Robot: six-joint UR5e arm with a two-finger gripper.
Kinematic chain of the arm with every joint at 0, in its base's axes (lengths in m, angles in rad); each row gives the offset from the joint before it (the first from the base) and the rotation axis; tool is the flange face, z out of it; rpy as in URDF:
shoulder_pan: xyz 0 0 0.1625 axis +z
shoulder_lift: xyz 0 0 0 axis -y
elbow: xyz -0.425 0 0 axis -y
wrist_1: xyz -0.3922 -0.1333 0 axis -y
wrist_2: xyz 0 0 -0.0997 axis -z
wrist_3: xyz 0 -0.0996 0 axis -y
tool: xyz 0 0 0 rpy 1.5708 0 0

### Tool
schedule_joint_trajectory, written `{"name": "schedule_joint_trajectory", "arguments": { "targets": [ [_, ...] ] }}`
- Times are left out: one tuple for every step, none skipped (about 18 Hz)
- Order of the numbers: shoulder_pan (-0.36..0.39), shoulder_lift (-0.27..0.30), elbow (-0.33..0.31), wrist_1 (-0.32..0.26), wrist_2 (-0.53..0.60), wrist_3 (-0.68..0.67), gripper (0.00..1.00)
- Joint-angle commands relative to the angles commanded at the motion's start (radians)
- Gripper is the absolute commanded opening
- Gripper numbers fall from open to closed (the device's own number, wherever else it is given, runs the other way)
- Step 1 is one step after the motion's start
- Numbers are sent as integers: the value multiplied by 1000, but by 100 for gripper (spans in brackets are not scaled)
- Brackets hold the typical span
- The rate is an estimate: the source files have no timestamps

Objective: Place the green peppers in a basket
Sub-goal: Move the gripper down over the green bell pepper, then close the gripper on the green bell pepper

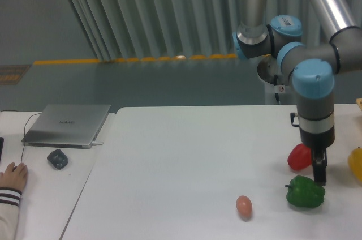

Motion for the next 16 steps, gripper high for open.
{"name": "schedule_joint_trajectory", "arguments": {
  "targets": [
    [0, -14, -2, 12, 0, 0, 100],
    [0, -23, -2, 17, -2, 0, 100],
    [0, -28, -2, 19, 0, 0, 100],
    [0, -28, -2, 20, 0, 3, 100],
    [0, -28, -2, 20, 0, 8, 100],
    [0, -29, -3, 20, 0, 9, 100],
    [0, -34, -5, 22, 0, 9, 100],
    [0, -40, -5, 22, 0, 9, 100],
    [0, -43, -6, 22, 0, 9, 100],
    [0, -51, -6, 22, 0, 9, 100],
    [0, -54, -6, 23, 2, 9, 100],
    [0, -58, -6, 23, 3, 9, 100],
    [-3, -65, -6, 23, 14, 9, 100],
    [-12, -69, -5, 23, 26, 9, 100],
    [-17, -75, -6, 23, 40, 8, 100],
    [-21, -81, -6, 25, 52, 6, 100]
  ]
}}
